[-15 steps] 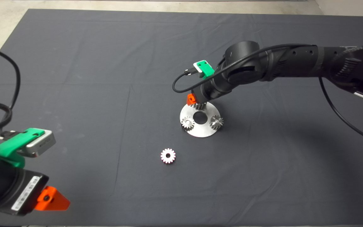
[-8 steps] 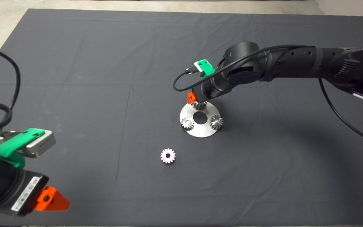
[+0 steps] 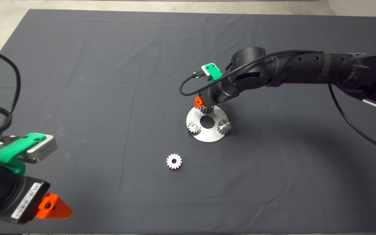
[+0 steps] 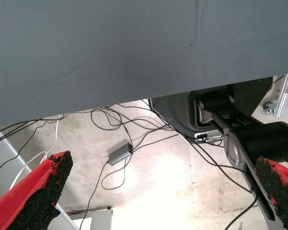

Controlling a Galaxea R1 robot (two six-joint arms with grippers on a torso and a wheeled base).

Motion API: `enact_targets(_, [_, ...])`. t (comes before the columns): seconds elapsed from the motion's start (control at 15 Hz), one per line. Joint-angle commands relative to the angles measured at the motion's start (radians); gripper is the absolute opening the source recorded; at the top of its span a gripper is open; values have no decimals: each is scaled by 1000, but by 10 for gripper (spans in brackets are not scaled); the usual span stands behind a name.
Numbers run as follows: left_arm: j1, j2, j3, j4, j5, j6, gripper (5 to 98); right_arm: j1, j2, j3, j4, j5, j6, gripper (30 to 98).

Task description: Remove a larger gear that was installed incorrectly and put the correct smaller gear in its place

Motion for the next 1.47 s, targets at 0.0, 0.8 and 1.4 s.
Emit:
enact_targets(0.0, [-14, -4, 12, -17, 12, 1, 977, 14, 5, -1, -31, 1, -4, 963])
enact_targets(0.8, [-14, -6, 13, -17, 12, 1, 977, -2, 24, -35, -33, 4, -4, 821])
enact_targets(1.4, [-14, -6, 13, -17, 12, 1, 977, -5, 27, -35, -32, 4, -2, 699])
